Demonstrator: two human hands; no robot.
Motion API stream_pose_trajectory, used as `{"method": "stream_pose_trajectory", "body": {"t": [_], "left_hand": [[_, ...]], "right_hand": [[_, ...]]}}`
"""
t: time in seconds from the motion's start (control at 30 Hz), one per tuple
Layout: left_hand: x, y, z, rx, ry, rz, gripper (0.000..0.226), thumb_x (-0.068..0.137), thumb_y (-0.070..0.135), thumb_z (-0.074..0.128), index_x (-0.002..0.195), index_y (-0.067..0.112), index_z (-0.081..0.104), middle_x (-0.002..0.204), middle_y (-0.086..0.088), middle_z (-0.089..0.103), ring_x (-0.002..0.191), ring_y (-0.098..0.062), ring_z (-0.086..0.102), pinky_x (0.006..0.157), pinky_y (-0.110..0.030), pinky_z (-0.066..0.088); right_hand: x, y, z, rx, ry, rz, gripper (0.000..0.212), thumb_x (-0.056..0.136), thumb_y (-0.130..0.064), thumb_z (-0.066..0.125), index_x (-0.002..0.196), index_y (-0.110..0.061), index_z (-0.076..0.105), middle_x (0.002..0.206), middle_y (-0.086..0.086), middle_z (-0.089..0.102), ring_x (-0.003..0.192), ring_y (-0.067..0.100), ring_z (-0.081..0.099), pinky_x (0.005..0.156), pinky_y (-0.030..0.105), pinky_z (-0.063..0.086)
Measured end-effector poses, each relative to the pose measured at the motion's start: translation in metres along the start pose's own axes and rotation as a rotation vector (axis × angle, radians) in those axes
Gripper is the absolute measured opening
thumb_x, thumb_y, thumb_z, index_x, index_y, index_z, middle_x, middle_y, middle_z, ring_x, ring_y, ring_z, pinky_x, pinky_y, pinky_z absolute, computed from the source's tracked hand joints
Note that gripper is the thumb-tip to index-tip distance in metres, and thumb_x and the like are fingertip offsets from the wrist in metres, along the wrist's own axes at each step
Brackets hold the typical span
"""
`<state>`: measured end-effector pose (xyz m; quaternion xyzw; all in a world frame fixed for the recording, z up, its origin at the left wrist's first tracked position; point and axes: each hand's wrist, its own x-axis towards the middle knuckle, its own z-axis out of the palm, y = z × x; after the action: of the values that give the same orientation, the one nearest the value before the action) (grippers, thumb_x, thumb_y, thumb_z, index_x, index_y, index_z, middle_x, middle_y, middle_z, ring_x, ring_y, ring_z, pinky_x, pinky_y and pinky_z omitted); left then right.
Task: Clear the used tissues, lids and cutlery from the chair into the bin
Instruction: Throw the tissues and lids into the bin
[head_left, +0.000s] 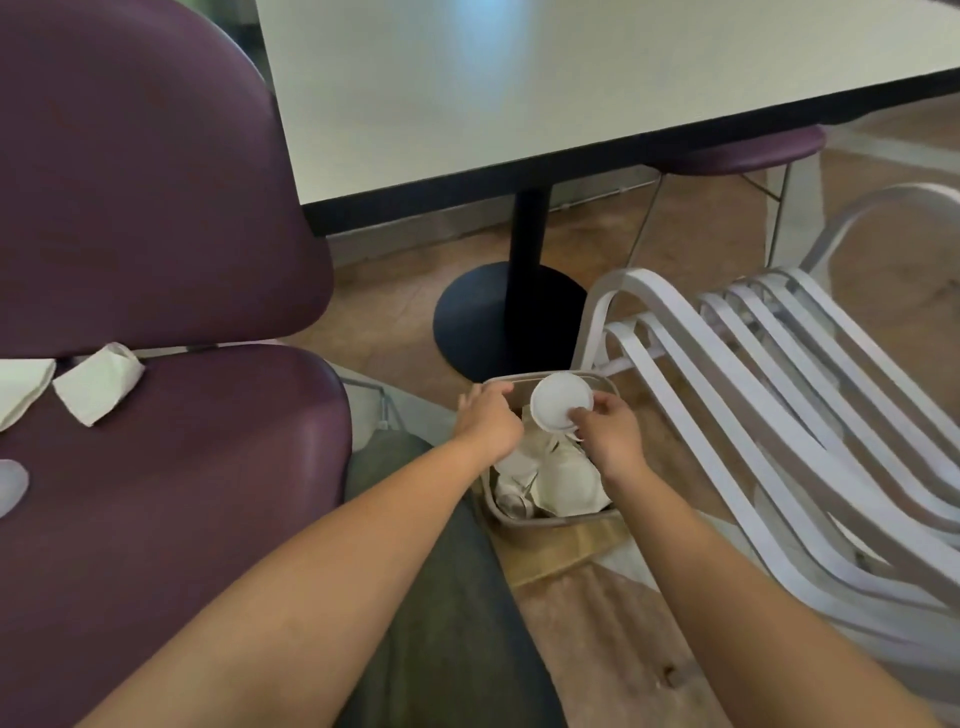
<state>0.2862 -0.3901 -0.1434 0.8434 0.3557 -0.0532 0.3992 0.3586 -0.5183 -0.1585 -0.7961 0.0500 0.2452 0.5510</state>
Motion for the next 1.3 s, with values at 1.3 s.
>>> {"method": "stream_pose_trajectory", "body": {"t": [1.3], "left_hand": [[-0.114, -0.34, -0.282, 0.07, 0.726, -0.5, 0.036, 0.094, 0.017, 0.048, 0.128, 0.023, 0.058, 0.135, -0.009, 0.045, 0.13, -0.031, 0.035, 0.099, -0.045, 0.039]], "right_hand": [[-0.156, -0.095, 0.375, -0.416, -0.603, -0.259, 0.021, 0.087, -0.02, 0.062, 0.108, -0.022, 0.064, 0.097, -0.002, 0.064, 0.086, 0.016, 0.058, 0.074, 0.025, 0.042]]}}
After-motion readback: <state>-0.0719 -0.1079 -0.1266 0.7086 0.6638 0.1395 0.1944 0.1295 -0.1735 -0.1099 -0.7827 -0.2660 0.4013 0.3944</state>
